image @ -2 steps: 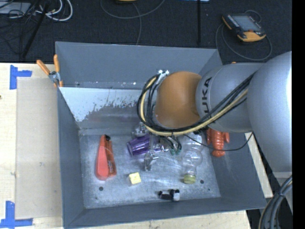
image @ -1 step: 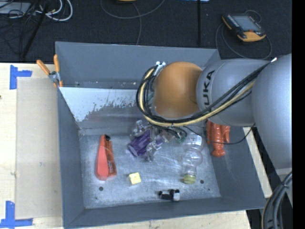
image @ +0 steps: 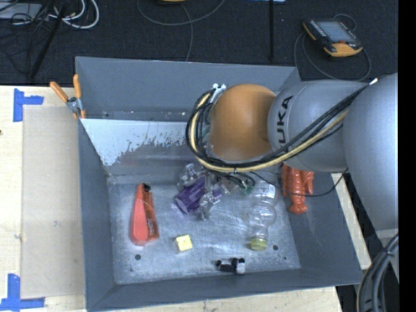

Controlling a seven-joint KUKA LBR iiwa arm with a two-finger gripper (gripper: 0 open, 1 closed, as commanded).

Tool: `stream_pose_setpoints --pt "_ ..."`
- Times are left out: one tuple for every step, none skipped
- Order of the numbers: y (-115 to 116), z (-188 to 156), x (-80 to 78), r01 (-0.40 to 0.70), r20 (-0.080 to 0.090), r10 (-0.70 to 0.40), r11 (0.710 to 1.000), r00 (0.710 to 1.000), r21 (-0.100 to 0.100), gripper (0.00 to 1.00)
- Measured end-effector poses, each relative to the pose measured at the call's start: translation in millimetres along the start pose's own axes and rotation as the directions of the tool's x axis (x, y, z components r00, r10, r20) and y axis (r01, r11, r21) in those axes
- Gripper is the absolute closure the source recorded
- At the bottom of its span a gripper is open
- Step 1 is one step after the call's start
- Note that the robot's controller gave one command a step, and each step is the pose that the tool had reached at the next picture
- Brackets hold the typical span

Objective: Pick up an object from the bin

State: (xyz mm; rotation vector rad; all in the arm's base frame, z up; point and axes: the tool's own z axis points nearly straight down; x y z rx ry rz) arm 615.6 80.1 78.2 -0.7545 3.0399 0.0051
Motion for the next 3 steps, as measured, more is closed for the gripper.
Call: stream_pose_setpoints --pt "0.3 -3.2 1.0 0.0 -0.003 0.0 1.0 1.0 -0.001 1.0" --pt "1.3 -17.1 3.9 -0.001 -0.014 0.001 1.0 1.0 -0.003 1.0" --pt "1.2 -38.3 3.1 -0.001 -0.012 0.001 1.0 1.0 -0.001 1.0"
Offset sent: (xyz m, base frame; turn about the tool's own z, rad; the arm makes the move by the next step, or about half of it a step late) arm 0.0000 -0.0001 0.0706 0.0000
